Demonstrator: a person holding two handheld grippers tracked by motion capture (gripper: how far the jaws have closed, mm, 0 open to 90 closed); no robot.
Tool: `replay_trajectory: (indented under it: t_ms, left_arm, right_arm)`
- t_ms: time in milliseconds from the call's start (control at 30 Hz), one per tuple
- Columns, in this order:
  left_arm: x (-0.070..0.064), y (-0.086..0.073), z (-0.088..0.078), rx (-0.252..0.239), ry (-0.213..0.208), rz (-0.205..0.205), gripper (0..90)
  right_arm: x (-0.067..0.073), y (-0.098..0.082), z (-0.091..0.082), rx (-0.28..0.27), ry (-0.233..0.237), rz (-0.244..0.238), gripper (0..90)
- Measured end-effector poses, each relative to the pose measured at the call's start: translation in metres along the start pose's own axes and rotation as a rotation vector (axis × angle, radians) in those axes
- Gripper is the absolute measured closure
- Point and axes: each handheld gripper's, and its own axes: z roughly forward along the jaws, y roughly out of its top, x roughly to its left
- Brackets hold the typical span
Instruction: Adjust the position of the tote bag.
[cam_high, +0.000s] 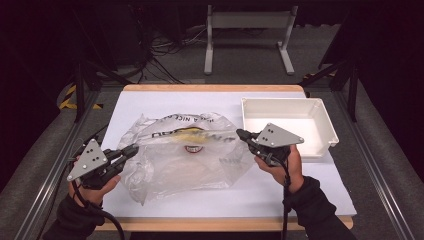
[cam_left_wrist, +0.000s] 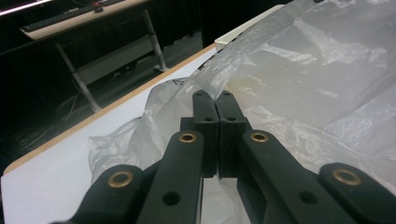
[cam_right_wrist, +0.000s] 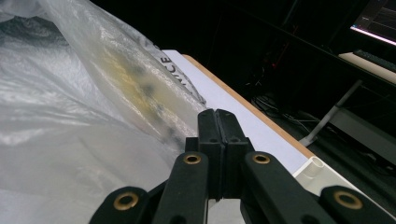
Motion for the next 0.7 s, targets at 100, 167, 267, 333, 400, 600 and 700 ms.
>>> replay_trajectory:
  t_ms: [100, 167, 267, 333, 400, 600, 700]
  left_arm:
    - [0.002, 0.003, 0.001, -0.009, 0.005, 0.001, 89.3]
    - [0.003, 0.004, 0.001, -0.009, 0.011, 0.004, 89.3]
    - [0.006, 0.005, 0.004, -0.013, 0.022, -0.004, 89.2]
    - [0.008, 0.004, 0.006, -0.01, 0.025, -0.005, 89.2]
    - [0.01, 0.004, 0.009, -0.01, 0.026, -0.02, 89.2]
    - [0.016, 0.006, 0.014, -0.007, 0.031, -0.024, 89.2]
    - [0.019, 0.006, 0.016, -0.008, 0.035, -0.03, 89.2]
  right_arm:
    - [-0.002, 0.004, 0.0, -0.002, -0.007, 0.001, 90.0]
    - [-0.003, 0.005, -0.001, -0.002, -0.011, -0.001, 90.0]
    - [-0.005, 0.009, -0.001, -0.006, -0.022, -0.003, 90.0]
    - [-0.006, 0.012, -0.001, -0.001, -0.027, -0.012, 90.0]
    - [-0.007, 0.014, 0.002, 0.003, -0.028, -0.015, 90.0]
    - [-0.012, 0.018, 0.01, 0.013, -0.035, -0.011, 90.0]
    - [-0.013, 0.02, 0.013, 0.009, -0.037, -0.01, 90.0]
